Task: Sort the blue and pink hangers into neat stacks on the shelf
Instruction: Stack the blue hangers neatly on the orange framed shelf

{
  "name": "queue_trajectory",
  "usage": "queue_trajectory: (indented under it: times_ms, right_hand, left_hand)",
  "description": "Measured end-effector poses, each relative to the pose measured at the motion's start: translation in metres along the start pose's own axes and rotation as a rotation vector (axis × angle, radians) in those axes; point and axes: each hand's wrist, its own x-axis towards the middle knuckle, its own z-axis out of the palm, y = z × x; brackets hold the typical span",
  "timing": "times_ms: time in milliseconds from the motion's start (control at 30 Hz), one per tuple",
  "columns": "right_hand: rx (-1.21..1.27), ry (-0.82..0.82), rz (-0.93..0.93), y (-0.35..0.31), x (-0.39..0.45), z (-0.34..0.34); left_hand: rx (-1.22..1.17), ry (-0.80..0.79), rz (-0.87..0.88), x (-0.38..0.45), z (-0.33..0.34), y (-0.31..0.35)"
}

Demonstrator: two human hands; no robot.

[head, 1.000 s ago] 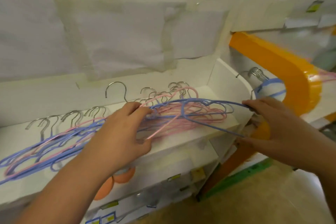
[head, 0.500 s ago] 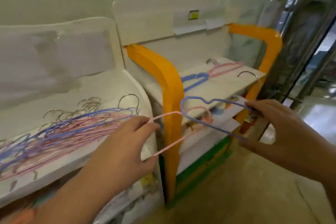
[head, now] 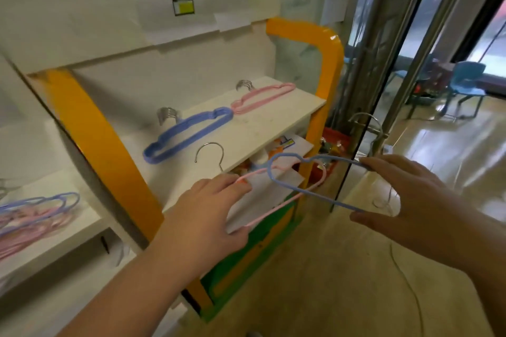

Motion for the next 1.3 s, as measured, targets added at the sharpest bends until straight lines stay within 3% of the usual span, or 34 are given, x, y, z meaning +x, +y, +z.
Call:
queue_trajectory:
  times_ms: [467, 667, 833, 1033, 1300]
  right_hand:
    - [-0.002, 0.000, -0.124, 0.056, 0.224, 0.001]
    - [0.051, -0.118, -0.301, 0.064, 0.334, 0.013]
    - [0.122, -0.108, -0.502, 0.062, 0.421, 0.022]
    - [0.179, -0.100, -0.652, 0.068, 0.501, 0.024]
    - [0.284, -0.127, -0.705, 0.082, 0.552, 0.025]
  left_hand:
    - [-0.043, 0.068, -0.137, 0.185, 0.036, -0.051]
    - [0.019, 0.043, -0.276, 0.238, 0.058, -0.076]
    - [0.042, 0.022, -0.381, 0.304, 0.062, -0.095]
    - [0.023, 0.023, -0.372, 0.404, 0.084, -0.108]
    - [0.029, -0.136, -0.422, 0.505, 0.115, -0.118]
